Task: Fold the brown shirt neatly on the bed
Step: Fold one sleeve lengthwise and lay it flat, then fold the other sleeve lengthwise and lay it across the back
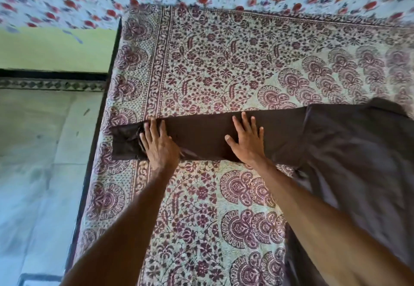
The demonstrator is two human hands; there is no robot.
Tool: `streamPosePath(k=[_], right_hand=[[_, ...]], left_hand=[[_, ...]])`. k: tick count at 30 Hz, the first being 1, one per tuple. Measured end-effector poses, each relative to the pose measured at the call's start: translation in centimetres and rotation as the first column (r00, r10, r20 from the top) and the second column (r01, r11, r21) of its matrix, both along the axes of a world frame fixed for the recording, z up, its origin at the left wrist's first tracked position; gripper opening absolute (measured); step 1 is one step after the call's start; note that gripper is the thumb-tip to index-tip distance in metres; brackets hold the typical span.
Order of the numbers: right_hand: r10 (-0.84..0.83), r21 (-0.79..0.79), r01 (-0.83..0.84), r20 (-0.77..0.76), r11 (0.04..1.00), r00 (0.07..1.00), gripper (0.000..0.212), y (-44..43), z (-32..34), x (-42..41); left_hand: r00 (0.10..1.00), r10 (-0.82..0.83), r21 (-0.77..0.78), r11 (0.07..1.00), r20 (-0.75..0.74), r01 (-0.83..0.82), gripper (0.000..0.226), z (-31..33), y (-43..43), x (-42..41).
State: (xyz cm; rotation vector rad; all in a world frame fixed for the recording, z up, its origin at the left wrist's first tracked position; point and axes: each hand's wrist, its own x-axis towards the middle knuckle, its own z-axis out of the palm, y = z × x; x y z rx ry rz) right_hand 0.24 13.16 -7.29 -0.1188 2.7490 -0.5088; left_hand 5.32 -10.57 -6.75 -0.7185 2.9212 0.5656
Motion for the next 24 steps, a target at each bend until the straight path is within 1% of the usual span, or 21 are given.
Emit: streamPosePath(k=[2, 4, 6, 7, 8, 10, 12, 14, 16, 18, 20, 23, 24], right_hand=[[-0.122, -0.184, 0.106, -0.08, 0.977, 0.989, 0.046, 1.1, 1.9, 0.3], [-0.215, -0.281, 0.164, -0.161, 0.945, 0.963, 0.027, 2.7, 4.1, 1.5], [-0.279, -0.347, 0.213, -0.151, 0.913, 0.948, 0.02, 5.1, 6.1, 3.6], [-0.307, -0.368, 0.246, -0.117, 0.897, 0.944, 0.02, 6.6, 6.9, 4.9], [-0.337, -0.381, 0.282, -0.085, 0.88, 0.938, 0.022, 8.3, 7.5, 6.1], [-0.4, -0.4, 0.348, -0.053, 0.848, 0.915, 0.03, 11.9, 8.0, 8.6], [-0.469, -0.355, 0.429, -0.031, 0.831, 0.883, 0.023, 16.6, 8.1, 10.9], [-0.546, -0.302, 0.517, -0.012, 0.801, 0.838, 0.015, 21.8, 8.3, 12.9], [-0.621, -0.291, 0.592, -0.01, 0.752, 0.784, 0.014, 27.7, 8.6, 15.0], [-0.684, -0.267, 0.655, -0.025, 0.707, 0.729, 0.014, 33.7, 9.1, 17.1], [-0.725, -0.207, 0.704, -0.045, 0.679, 0.687, 0.014, 39.3, 9.1, 18.9], [-0.777, -0.113, 0.77, -0.057, 0.629, 0.626, 0.016, 47.8, 8.4, 21.3], [-0.796, -0.094, 0.791, -0.09, 0.605, 0.599, 0.018, 49.9, 8.1, 22.0]], left_hand=[[0.998, 0.029, 0.101, 0.995, -0.057, -0.023, 0.051, 2.2, 3.2, -0.3], [0.993, 0.007, 0.264, 0.964, -0.117, 0.024, 0.036, 3.8, 6.5, -0.1], [0.987, -0.055, 0.479, 0.87, -0.148, 0.12, 0.031, 5.1, 9.9, 0.6], [0.987, -0.076, 0.562, 0.815, -0.142, 0.143, 0.029, 5.7, 11.7, 1.2], [0.987, -0.099, 0.609, 0.778, -0.127, 0.156, 0.026, 6.3, 13.5, 1.7], [0.982, -0.167, 0.627, 0.757, -0.085, 0.183, 0.022, 7.5, 17.2, 2.8], [0.966, -0.251, 0.641, 0.731, -0.066, 0.234, 0.019, 8.3, 21.5, 3.8], [0.947, -0.31, 0.691, 0.668, -0.082, 0.278, 0.016, 8.9, 25.7, 4.5], [0.922, -0.379, 0.725, 0.611, -0.085, 0.318, 0.015, 9.3, 30.6, 5.4], [0.898, -0.433, 0.737, 0.581, -0.081, 0.346, 0.015, 9.6, 35.9, 6.3], [0.892, -0.445, 0.742, 0.574, -0.072, 0.346, 0.015, 9.3, 40.9, 7.5], [0.883, -0.468, 0.725, 0.599, -0.028, 0.341, 0.015, 8.2, 48.4, 9.6], [0.873, -0.488, 0.714, 0.605, -0.018, 0.352, 0.014, 7.8, 50.2, 10.3]])
